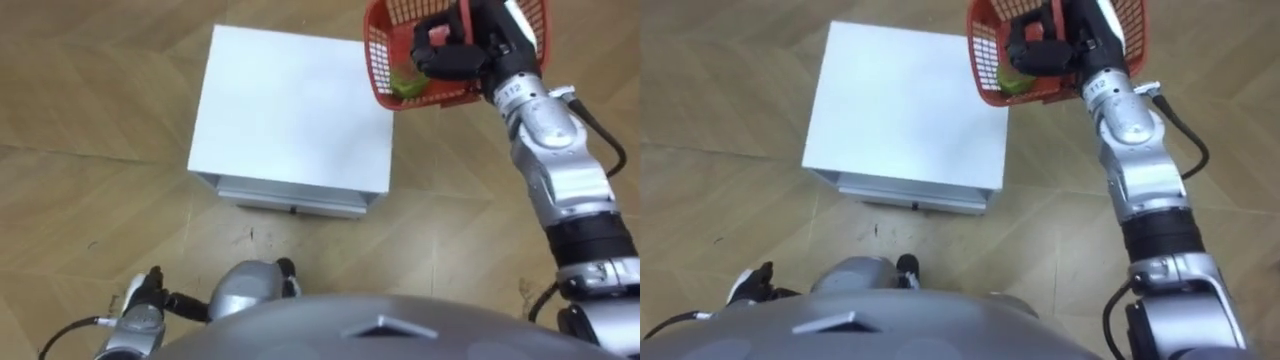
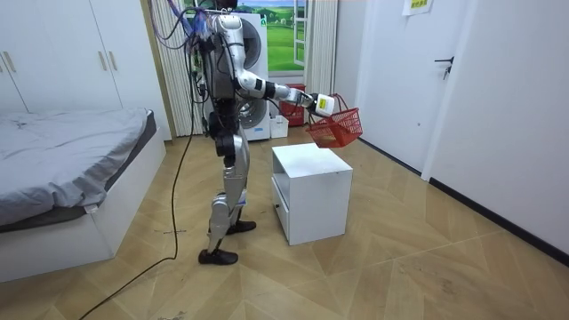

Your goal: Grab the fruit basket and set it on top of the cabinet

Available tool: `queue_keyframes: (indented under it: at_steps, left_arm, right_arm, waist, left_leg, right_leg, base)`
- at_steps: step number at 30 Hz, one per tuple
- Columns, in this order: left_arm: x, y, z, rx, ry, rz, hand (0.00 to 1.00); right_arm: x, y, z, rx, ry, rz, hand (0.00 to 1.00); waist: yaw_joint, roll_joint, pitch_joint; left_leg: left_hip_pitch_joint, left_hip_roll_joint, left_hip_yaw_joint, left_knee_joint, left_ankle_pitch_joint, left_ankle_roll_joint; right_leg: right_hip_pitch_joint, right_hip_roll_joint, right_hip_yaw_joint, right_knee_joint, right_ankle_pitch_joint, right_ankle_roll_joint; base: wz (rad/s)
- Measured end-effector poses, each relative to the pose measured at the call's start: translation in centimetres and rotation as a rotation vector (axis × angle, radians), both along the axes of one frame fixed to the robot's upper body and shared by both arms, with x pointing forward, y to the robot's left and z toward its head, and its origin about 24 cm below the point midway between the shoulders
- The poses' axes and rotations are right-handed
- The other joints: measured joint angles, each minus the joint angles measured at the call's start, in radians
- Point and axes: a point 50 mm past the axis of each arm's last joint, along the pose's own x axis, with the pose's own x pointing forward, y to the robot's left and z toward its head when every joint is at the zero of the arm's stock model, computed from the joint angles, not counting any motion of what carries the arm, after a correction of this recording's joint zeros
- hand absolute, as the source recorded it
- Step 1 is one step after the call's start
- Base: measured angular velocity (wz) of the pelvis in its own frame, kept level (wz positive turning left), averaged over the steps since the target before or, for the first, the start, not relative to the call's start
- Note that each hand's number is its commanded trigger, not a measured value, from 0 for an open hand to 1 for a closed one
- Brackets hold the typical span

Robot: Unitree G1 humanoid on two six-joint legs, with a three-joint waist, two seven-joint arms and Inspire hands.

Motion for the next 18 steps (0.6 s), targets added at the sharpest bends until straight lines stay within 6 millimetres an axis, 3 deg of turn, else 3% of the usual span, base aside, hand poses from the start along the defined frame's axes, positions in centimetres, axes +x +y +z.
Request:
queue_keyframes:
  at_steps: [3, 5, 8, 9, 11, 13, 15, 16, 18]
  left_arm:
    - [0.2, -0.2, -0.1, -0.019, 0.004, -0.004, 0.00]
    - [0.3, -0.3, -0.1, -0.023, 0.013, -0.018, 0.00]
    - [0.6, -0.4, -0.2, -0.029, 0.015, -0.042, 0.00]
    - [0.8, -0.5, -0.2, -0.030, 0.012, -0.048, 0.00]
    - [1.8, -0.3, 0.0, -0.022, -0.008, -0.074, 0.00]
    - [2.2, -0.1, 0.2, -0.014, -0.008, -0.100, 0.00]
    - [2.8, -0.1, 0.3, -0.012, -0.029, -0.109, 0.00]
    - [2.9, -0.4, 0.3, -0.019, -0.034, -0.111, 0.00]
    - [3.0, -0.6, 0.2, -0.025, -0.039, -0.114, 0.00]
  right_arm:
    - [-0.1, 0.6, -0.2, 0.002, 0.014, 0.037, 1.00]
    - [-0.2, 1.0, -0.6, -0.003, 0.029, 0.058, 1.00]
    - [-0.5, 1.9, -1.7, 0.020, 0.078, 0.078, 1.00]
    - [-0.6, 2.0, -1.8, 0.021, 0.087, 0.086, 1.00]
    - [-0.4, 2.2, -1.8, 0.019, 0.096, 0.118, 1.00]
    - [-0.4, 2.5, -1.7, 0.030, 0.100, 0.138, 1.00]
    - [-0.2, 2.9, -1.6, 0.052, 0.099, 0.158, 1.00]
    - [-0.3, 3.1, -1.7, 0.059, 0.106, 0.172, 1.00]
    - [-0.3, 3.7, -1.8, 0.062, 0.113, 0.208, 1.00]
  waist:
    - [0.000, 0.007, 0.0046]
    - [-0.002, 0.017, 0.0085]
    - [0.001, 0.024, 0.0145]
    - [0.000, 0.028, 0.0154]
    - [0.008, 0.032, 0.0166]
    - [0.004, 0.033, 0.0158]
    - [0.006, 0.031, 0.0149]
    - [0.002, 0.040, 0.0089]
    - [0.019, 0.050, 0.0029]
  left_leg:
    - [0.000, -0.003, 0.008, -0.001, -0.006, 0.008]
    - [0.004, -0.001, 0.028, -0.005, -0.026, 0.024]
    - [0.026, -0.010, 0.022, 0.008, -0.045, 0.048]
    - [0.027, -0.009, 0.017, 0.013, -0.051, 0.051]
    - [0.022, -0.006, 0.013, 0.020, -0.057, 0.058]
    - [0.019, -0.007, 0.003, 0.027, -0.059, 0.061]
    - [0.019, -0.013, -0.001, 0.028, -0.060, 0.060]
    - [0.021, -0.015, -0.014, 0.023, -0.062, 0.058]
    - [0.028, -0.005, -0.013, 0.006, -0.062, 0.055]
  right_leg:
    - [-0.044, -0.015, 0.000, 0.087, -0.012, 0.020]
    - [-0.101, -0.040, -0.019, 0.232, -0.023, 0.037]
    - [-0.202, -0.082, -0.015, 0.453, 0.007, 0.028]
    - [-0.213, -0.082, -0.013, 0.477, 0.013, 0.025]
    - [-0.278, -0.068, 0.009, 0.457, -0.002, 0.034]
    - [-0.301, -0.055, 0.009, 0.346, -0.007, 0.034]
    - [-0.303, -0.038, 0.011, 0.193, 0.049, 0.014]
    - [-0.299, -0.028, 0.021, 0.165, 0.106, 0.007]
    - [-0.284, -0.013, 0.015, 0.128, 0.121, 0.003]
  base:
    - [-0.05]
    - [0.00]
    - [0.00]
    - [0.00]
    - [0.06]
    - [0.22]
    - [0.19]
    - [0.13]
    - [0.00]
